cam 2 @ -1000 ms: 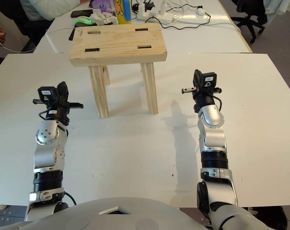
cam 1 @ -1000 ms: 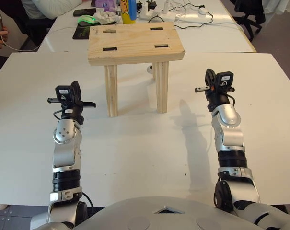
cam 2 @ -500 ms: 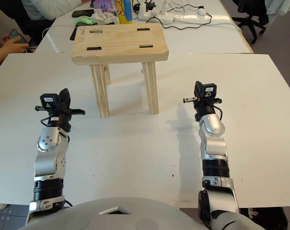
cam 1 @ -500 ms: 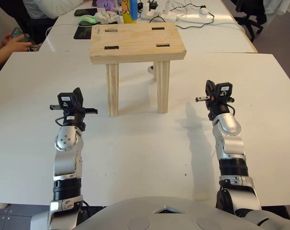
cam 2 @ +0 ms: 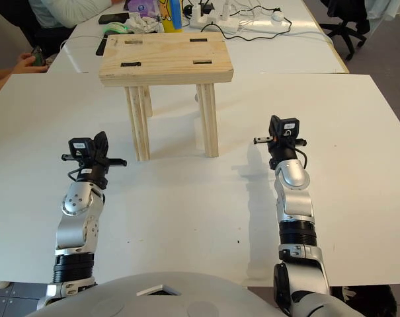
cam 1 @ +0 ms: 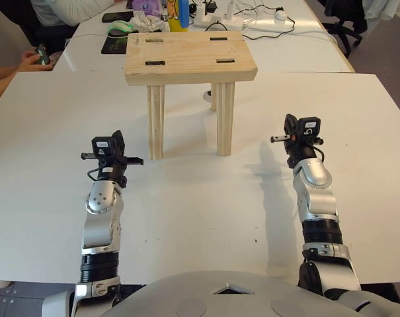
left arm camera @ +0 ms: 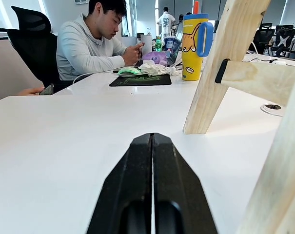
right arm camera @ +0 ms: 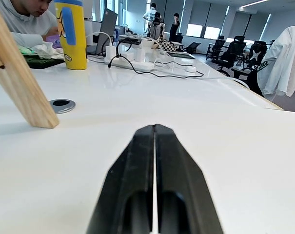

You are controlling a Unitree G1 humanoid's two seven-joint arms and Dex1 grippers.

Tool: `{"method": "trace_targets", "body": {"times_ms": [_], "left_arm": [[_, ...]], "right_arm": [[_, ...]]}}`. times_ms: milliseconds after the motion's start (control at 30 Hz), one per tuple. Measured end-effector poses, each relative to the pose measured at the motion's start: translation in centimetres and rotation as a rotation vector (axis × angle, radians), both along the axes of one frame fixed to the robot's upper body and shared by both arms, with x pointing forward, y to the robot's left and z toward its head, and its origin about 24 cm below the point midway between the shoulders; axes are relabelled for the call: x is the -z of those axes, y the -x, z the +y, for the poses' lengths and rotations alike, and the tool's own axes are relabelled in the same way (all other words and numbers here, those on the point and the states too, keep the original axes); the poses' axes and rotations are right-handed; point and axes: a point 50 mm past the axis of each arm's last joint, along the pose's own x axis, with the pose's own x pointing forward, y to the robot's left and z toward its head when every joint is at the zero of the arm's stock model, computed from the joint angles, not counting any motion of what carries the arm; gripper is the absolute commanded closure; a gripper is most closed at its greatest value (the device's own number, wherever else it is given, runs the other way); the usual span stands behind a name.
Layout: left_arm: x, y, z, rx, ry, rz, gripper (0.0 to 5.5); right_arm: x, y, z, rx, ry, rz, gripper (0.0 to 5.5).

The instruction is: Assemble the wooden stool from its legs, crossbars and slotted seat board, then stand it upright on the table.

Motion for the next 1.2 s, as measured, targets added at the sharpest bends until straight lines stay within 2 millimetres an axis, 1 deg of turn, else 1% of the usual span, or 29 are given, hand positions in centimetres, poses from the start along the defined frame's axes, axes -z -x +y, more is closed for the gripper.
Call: {"method": "trace_targets", "body": {"times_ms": [267, 467, 633, 833, 1200], "left_arm": [[-0.7, -0.8, -0.1, 0.011, -0.002, -0.03, 5.5], [-0.4, -1.0, -0.1, 0.013, 0.0, -0.024, 5.5], [-0.7, -1.5, -0.2, 0.02, -0.001, -0.04, 5.5], [-0.6, -1.7, -0.2, 0.021, -0.007, -0.037, 5.5], [-0.9, -2.1, -0.3, 0.027, -0.013, -0.059, 5.5]], "right_arm": [[0.6, 0.0, 0.2, -0.001, -0.007, 0.015, 5.49], [0.9, -0.1, 0.3, -0.005, -0.011, 0.015, 5.49], [0.8, -0.3, 0.4, -0.006, -0.011, 0.013, 5.49], [0.6, -0.6, 0.5, -0.01, -0.011, 0.0, 5.49], [0.5, -0.9, 0.5, -0.012, -0.012, -0.006, 5.49]]}}
